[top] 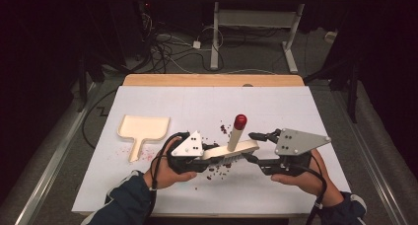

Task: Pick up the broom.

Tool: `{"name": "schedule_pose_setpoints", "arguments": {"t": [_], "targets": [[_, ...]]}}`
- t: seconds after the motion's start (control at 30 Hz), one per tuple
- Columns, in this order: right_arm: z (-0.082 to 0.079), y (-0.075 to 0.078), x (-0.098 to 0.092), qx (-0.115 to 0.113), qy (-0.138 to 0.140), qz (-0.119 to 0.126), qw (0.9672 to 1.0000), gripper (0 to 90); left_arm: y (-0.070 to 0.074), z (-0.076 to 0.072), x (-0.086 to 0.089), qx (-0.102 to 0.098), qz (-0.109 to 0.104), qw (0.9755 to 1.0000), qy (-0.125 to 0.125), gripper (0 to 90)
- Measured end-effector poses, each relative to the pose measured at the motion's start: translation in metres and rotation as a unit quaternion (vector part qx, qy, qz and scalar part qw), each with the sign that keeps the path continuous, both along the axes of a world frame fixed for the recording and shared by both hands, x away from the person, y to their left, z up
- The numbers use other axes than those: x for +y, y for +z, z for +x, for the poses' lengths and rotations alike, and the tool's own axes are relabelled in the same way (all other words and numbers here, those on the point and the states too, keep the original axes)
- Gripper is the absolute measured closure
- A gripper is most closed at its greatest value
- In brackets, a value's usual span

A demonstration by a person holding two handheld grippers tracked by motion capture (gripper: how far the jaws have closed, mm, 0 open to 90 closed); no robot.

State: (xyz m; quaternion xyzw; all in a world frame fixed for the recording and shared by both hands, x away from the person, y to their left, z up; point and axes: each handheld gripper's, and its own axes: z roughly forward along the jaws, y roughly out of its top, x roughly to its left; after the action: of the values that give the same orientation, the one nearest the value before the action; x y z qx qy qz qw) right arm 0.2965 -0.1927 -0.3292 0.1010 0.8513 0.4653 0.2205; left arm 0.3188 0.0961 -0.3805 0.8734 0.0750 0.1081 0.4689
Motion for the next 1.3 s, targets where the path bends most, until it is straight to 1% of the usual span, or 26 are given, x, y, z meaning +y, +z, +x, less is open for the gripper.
{"name": "schedule_pose_setpoints", "arguments": {"t": [0.03,0.07,0.13,0.3,0.43,0.53,0.6,0.67,0.7,0.73,0.77,0.8,0.83,0.87,0.9,0.93,0.97,1.0,1.03,1.07,1.13,1.17,1.2,1.23,1.27,1.3], "targets": [[0.002,-0.006,0.002,0.012,0.010,-0.014,0.9998,44.6,-0.001,-0.002,0.003,0.003,0.003,1.0000,-0.007,66.0],[0.006,-0.017,0.008,0.022,0.019,-0.044,0.9986,43.3,-0.004,-0.006,0.007,0.008,0.007,0.9998,-0.018,66.0],[0.010,-0.029,0.015,0.045,0.036,-0.061,0.9965,42.5,-0.006,-0.008,0.009,0.011,0.010,0.9996,-0.022,66.0],[0.017,-0.056,0.034,0.093,0.081,-0.084,0.9888,44.7,-0.017,-0.017,0.010,0.023,0.026,0.9977,-0.058,65.9],[0.021,-0.074,0.044,0.130,0.120,-0.075,0.9814,57.6,-0.023,-0.015,0.007,0.029,0.032,0.9971,-0.063,65.8],[0.023,-0.079,0.045,0.134,0.128,-0.080,0.9794,63.4,-0.027,-0.011,0.008,0.027,0.030,0.9976,-0.057,62.8],[0.024,-0.080,0.044,0.133,0.125,-0.078,0.9801,65.0,-0.027,-0.010,0.008,0.030,0.024,0.9977,-0.055,59.7],[0.025,-0.079,0.044,0.125,0.128,-0.075,0.9811,66.7,-0.026,-0.008,0.009,0.016,0.020,0.9993,-0.028,54.8],[0.025,-0.079,0.044,0.125,0.128,-0.075,0.9811,66.7,-0.026,-0.008,0.009,0.016,0.020,0.9993,-0.028,51.9],[0.025,-0.076,0.042,0.115,0.111,-0.074,0.9844,67.3,-0.025,-0.007,0.011,0.013,0.016,0.9997,-0.011,48.4],[0.026,-0.075,0.040,0.110,0.103,-0.072,0.9859,67.3,-0.022,-0.006,0.017,0.000,0.012,0.9994,0.033,43.2],[0.028,-0.073,0.037,0.106,0.094,-0.070,0.9874,67.4,-0.022,-0.006,0.017,0.000,0.012,0.9994,0.033,36.5],[0.029,-0.071,0.034,0.104,0.083,-0.064,0.9891,67.4,-0.019,-0.006,0.026,-0.013,0.000,0.9973,0.073,32.5],[0.031,-0.069,0.031,0.101,0.074,-0.058,0.9905,67.4,-0.019,-0.006,0.026,-0.013,0.000,0.9973,0.073,30.5],[0.033,-0.067,0.028,0.098,0.064,-0.052,0.9917,67.4,-0.018,-0.007,0.031,-0.016,-0.009,0.9959,0.089,27.6],[0.034,-0.065,0.025,0.094,0.051,-0.050,0.9930,67.4,-0.017,-0.009,0.043,-0.024,-0.022,0.9926,0.116,25.3],[0.036,-0.063,0.021,0.089,0.037,-0.048,0.9942,67.4,-0.018,-0.010,0.050,-0.033,-0.018,0.9908,0.130,23.8],[0.037,-0.060,0.018,0.084,0.026,-0.046,0.9950,67.4,-0.018,-0.010,0.050,-0.033,-0.018,0.9908,0.130,21.6],[0.038,-0.058,0.013,0.082,0.016,-0.042,0.9957,67.4,-0.022,-0.013,0.062,-0.050,-0.003,0.9842,0.170,20.5],[0.040,-0.055,0.008,0.081,0.010,-0.037,0.9960,67.4,-0.022,-0.013,0.062,-0.050,-0.003,0.9842,0.170,20.4],[0.044,-0.051,-0.001,0.071,-0.013,-0.036,0.9968,67.4,-0.029,-0.016,0.077,-0.057,0.008,0.9786,0.198,20.1],[0.044,-0.051,-0.001,0.071,-0.013,-0.036,0.9968,67.4,-0.032,-0.017,0.084,-0.059,0.011,0.9758,0.210,20.1],[0.046,-0.050,-0.005,0.064,-0.029,-0.037,0.9968,67.4,-0.035,-0.018,0.092,-0.057,0.016,0.9746,0.216,20.1],[0.051,-0.048,-0.013,0.058,-0.060,-0.039,0.9958,67.4,-0.042,-0.019,0.106,-0.055,0.031,0.9694,0.237,19.5],[0.051,-0.048,-0.013,0.058,-0.060,-0.039,0.9958,67.4,-0.042,-0.019,0.106,-0.055,0.031,0.9694,0.237,19.5],[0.054,-0.047,-0.017,0.059,-0.071,-0.039,0.9950,67.4,-0.045,-0.019,0.113,-0.050,0.035,0.9676,0.245,19.5]]}}
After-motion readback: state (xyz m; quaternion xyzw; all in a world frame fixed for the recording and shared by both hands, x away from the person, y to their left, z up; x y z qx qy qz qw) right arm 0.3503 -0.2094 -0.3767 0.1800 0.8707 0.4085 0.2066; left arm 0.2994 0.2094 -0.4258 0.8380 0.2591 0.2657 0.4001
